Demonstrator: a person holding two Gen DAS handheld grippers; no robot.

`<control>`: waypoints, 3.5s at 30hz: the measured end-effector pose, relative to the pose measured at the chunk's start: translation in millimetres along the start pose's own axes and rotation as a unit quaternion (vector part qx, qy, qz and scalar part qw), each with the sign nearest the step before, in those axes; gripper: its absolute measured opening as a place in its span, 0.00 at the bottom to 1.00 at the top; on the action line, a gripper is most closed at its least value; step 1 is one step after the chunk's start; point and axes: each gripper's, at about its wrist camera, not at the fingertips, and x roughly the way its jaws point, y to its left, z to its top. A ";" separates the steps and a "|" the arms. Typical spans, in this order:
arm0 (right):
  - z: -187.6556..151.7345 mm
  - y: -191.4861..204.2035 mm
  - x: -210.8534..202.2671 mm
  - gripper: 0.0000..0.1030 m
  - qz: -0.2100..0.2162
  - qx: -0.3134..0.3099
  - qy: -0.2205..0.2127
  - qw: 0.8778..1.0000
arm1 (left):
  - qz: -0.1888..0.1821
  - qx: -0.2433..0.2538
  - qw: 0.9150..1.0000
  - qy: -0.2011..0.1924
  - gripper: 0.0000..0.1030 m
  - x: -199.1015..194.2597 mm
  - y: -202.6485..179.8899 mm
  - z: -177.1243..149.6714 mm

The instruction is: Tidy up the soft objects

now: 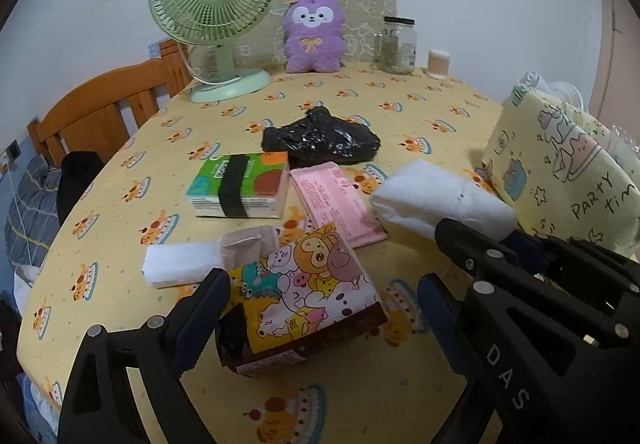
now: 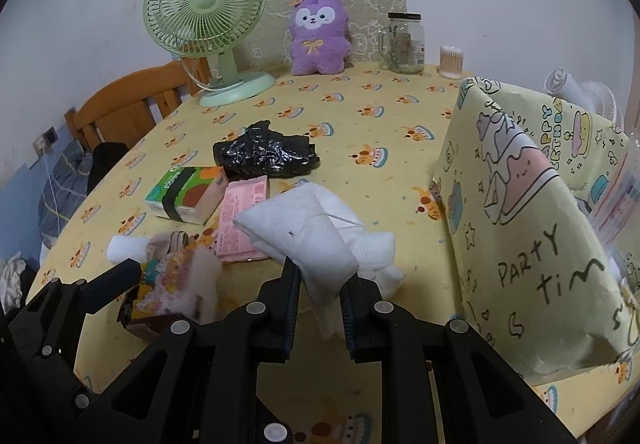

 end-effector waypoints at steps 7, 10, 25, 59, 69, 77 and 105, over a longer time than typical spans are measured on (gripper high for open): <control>-1.6 11.9 1.6 0.21 0.003 -0.012 0.001 1.000 | 0.029 -0.009 1.000 -0.005 0.74 0.1 10.1 -3.6; -2.9 15.5 1.3 0.21 0.004 -0.015 0.001 1.000 | 0.049 -0.011 0.999 -0.009 0.56 -1.0 13.8 -5.1; 7.3 32.8 -22.2 0.21 0.021 -0.028 -0.017 0.999 | 0.013 -0.055 0.998 -0.011 0.20 -21.3 27.0 -0.3; 57.5 22.2 -119.2 0.21 0.013 -0.024 -0.103 0.994 | -0.007 -0.023 0.995 -0.093 0.20 -103.9 4.6 57.8; 70.6 11.3 -130.2 0.21 0.012 -0.019 -0.114 0.993 | -0.008 -0.017 0.994 -0.107 0.20 -112.1 -8.0 72.6; 75.2 -7.9 -132.4 0.21 0.001 -0.007 -0.118 0.993 | -0.013 -0.008 0.994 -0.107 0.21 -107.6 -25.9 80.8; 82.4 -92.9 -147.4 0.21 -0.041 0.025 -0.128 0.991 | -0.059 0.037 0.992 -0.110 0.21 -95.7 -111.5 105.0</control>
